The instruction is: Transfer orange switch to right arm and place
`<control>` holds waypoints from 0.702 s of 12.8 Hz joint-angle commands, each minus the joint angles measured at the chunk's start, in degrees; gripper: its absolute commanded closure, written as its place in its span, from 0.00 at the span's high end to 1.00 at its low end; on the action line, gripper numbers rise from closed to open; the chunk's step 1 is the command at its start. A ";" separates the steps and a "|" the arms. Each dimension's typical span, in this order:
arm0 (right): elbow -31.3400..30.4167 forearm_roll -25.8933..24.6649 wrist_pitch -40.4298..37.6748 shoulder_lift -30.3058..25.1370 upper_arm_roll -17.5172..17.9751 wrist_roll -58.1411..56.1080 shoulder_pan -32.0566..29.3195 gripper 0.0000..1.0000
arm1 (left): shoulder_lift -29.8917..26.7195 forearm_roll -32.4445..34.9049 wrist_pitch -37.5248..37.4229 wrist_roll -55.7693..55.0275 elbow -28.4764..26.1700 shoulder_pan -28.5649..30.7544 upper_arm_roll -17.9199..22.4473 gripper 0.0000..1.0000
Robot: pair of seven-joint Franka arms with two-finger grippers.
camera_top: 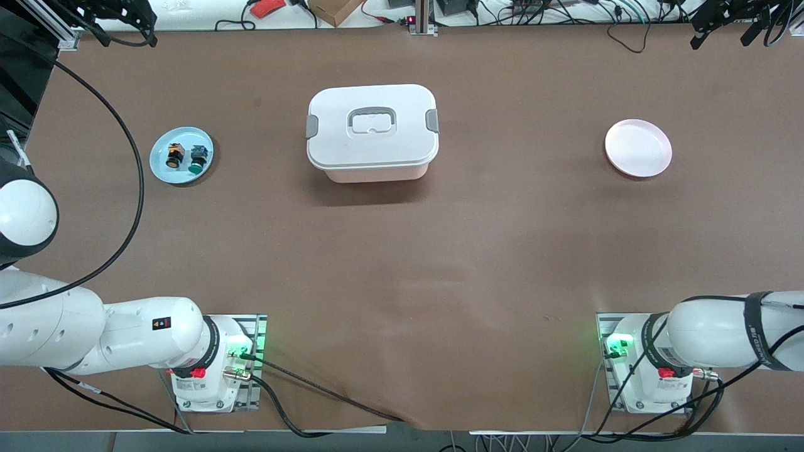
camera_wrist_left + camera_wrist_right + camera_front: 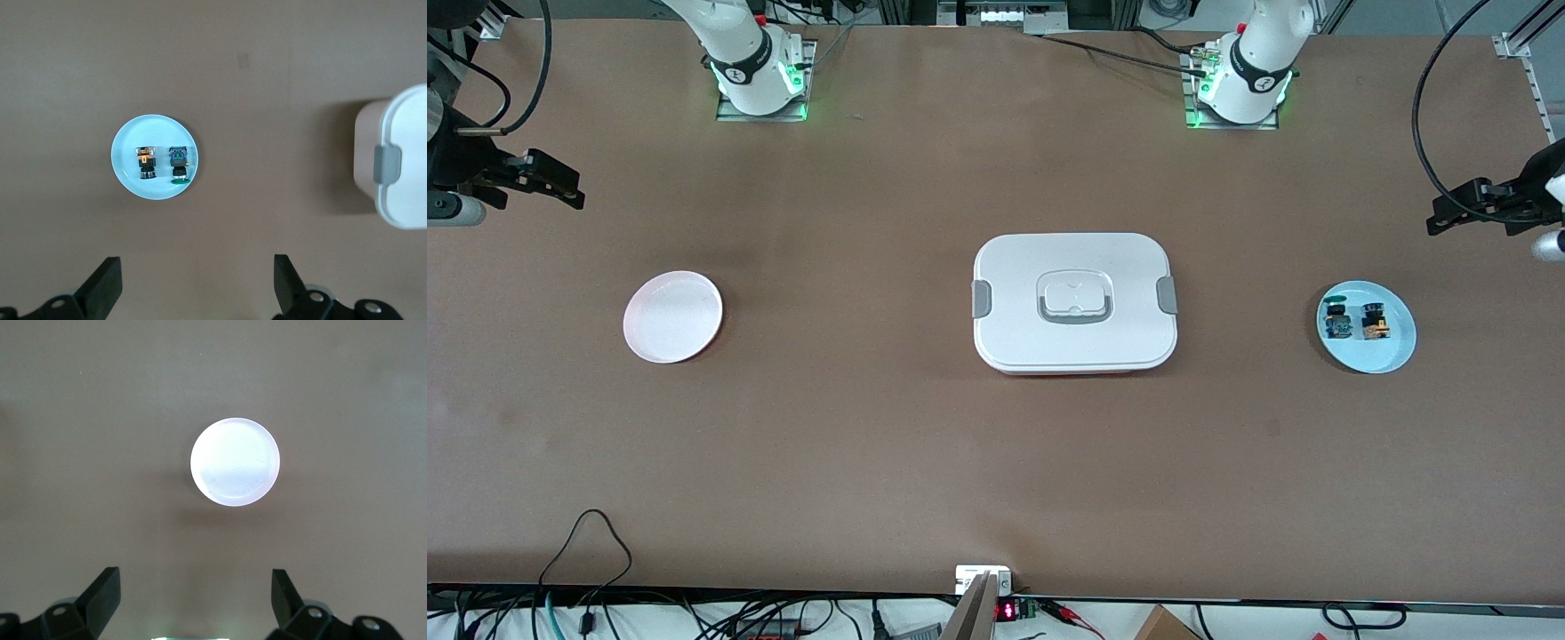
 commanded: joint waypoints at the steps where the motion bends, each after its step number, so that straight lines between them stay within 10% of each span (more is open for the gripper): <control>1: -1.12 0.39 0.65 -1.11 0.04 -0.72 -0.31 1.00 | 1.91 1.50 -1.11 19.34 -0.69 2.42 0.37 1.00; 9: -1.12 0.39 0.74 -1.02 0.04 -0.72 -0.31 1.00 | 6.05 2.84 13.27 54.79 -14.48 9.37 0.37 1.00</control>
